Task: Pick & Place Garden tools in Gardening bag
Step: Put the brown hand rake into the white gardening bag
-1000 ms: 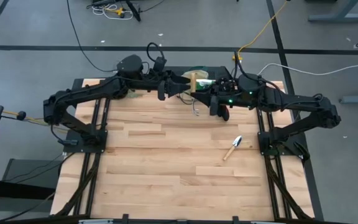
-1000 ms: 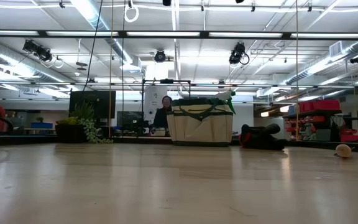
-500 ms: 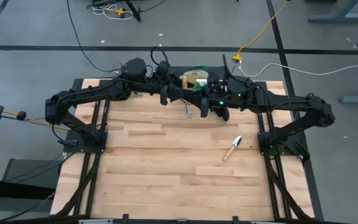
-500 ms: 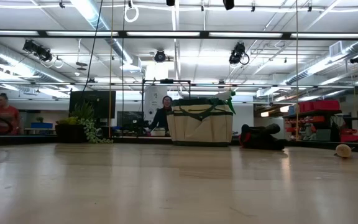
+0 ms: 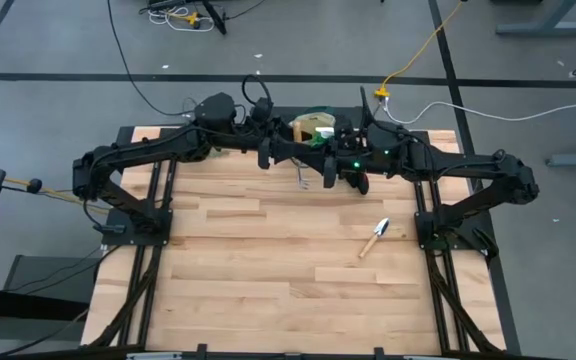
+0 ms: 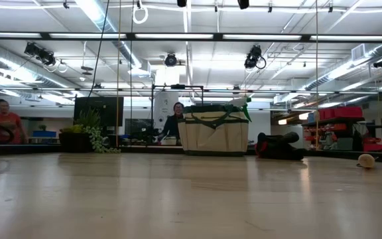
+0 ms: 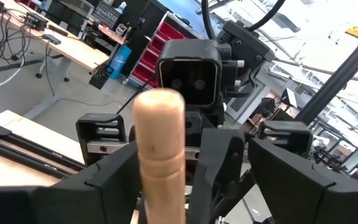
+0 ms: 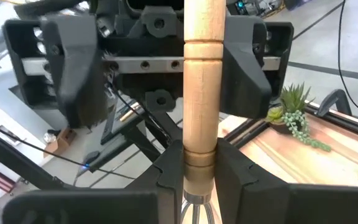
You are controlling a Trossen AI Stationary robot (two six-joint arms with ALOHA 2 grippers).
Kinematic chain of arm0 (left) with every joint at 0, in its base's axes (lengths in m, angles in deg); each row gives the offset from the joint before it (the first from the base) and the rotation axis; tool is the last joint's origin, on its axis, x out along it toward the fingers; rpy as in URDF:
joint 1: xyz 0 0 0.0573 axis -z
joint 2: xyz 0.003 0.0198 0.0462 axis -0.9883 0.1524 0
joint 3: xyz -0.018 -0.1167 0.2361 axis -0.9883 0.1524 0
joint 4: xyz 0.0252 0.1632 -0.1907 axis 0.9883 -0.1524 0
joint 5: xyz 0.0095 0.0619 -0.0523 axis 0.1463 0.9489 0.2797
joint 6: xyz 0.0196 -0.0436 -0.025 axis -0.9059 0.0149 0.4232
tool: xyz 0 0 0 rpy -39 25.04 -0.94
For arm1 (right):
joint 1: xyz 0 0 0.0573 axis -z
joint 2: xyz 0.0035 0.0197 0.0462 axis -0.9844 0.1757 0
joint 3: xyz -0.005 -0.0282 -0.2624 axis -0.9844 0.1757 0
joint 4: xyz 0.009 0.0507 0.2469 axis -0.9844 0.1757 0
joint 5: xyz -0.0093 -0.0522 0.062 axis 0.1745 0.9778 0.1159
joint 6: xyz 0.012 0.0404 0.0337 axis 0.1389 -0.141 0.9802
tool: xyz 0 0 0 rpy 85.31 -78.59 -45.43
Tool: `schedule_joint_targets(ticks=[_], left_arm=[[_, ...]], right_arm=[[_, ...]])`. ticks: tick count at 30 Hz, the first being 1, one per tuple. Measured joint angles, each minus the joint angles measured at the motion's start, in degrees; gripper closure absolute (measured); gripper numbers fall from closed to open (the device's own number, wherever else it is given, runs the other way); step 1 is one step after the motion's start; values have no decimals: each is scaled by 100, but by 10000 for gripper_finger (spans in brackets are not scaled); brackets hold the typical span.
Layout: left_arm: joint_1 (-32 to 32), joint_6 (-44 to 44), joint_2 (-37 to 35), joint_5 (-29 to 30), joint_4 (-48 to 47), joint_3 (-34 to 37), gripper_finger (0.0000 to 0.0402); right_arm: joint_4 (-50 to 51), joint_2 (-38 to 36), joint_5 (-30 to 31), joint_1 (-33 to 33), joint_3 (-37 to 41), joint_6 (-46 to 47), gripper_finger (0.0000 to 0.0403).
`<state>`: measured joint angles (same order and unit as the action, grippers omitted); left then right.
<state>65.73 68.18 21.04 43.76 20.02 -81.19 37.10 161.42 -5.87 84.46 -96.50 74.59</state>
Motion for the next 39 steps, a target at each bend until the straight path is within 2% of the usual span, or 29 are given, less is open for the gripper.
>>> schedule_joint_targets(ticks=[26, 39], left_arm=[[0, -46, -4, 98, 4, 0, 261], [-2, -41, -4, 101, -2, 0, 308]], right_arm=[[-186, 0, -103, -2, 0, 18, 344], [-199, 0, -116, -2, -1, 16, 344]])
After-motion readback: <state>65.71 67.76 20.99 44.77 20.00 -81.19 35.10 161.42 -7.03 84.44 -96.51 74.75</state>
